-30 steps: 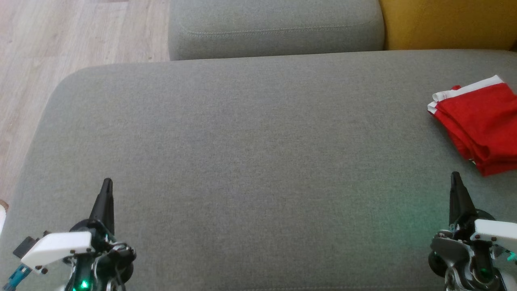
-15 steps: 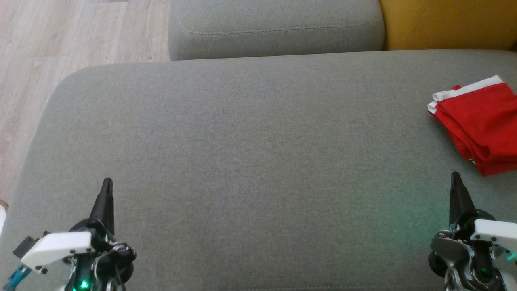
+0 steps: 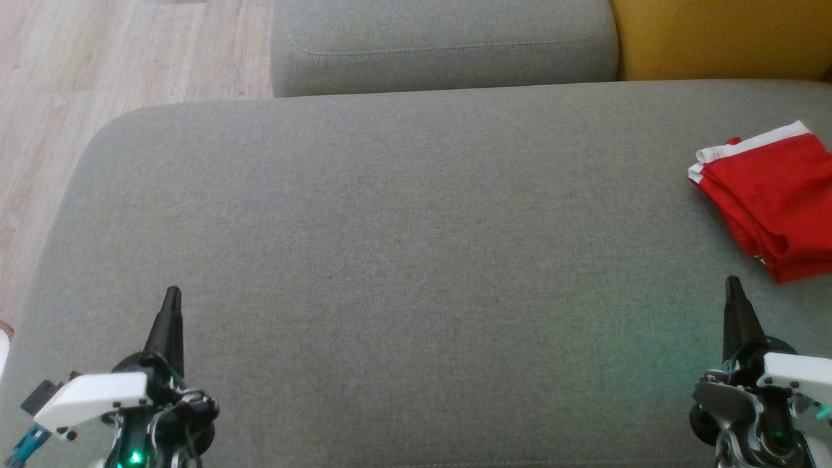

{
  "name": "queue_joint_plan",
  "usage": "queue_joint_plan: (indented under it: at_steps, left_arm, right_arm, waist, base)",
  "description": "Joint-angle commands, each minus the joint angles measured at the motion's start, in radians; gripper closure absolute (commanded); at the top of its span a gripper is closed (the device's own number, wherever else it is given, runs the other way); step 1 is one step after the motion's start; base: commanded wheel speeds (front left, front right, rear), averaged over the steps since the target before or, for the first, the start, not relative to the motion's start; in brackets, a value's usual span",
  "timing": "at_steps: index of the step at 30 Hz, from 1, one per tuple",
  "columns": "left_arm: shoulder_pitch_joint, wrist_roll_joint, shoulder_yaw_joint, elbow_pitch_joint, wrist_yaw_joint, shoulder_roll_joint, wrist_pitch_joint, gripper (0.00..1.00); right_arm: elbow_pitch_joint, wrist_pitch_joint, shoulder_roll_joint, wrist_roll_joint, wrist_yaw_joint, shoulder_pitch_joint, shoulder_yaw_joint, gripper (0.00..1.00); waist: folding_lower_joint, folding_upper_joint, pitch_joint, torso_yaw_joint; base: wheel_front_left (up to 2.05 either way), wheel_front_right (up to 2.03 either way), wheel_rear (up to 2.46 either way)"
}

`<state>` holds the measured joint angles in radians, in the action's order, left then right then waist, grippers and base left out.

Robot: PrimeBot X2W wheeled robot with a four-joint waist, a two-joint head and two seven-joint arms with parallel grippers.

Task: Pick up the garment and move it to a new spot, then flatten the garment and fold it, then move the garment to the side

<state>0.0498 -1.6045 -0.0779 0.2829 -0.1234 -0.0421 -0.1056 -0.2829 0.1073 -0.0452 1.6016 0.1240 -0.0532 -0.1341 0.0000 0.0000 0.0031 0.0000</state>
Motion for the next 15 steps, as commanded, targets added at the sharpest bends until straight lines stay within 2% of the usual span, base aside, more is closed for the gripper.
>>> queue_joint_plan:
  at_steps: [1,15]
  left_arm:
    - [0.058,-0.004,-0.036,-0.038,-0.007,-0.009,-0.008,1.0]
    - [0.058,-0.004,-0.036,-0.038,-0.007,-0.009,-0.008,1.0]
  right_arm:
    - [0.038,0.006,-0.005,0.007,0.007,-0.055,0.02,1.0]
    - [0.038,0.006,-0.005,0.007,0.007,-0.055,0.02,1.0]
  waist:
    - [0.0,0.0,0.0,0.0]
    - [0.0,0.0,0.0,0.0]
  base:
    - [0.0,0.0,0.0]
    - [0.0,0.0,0.0]
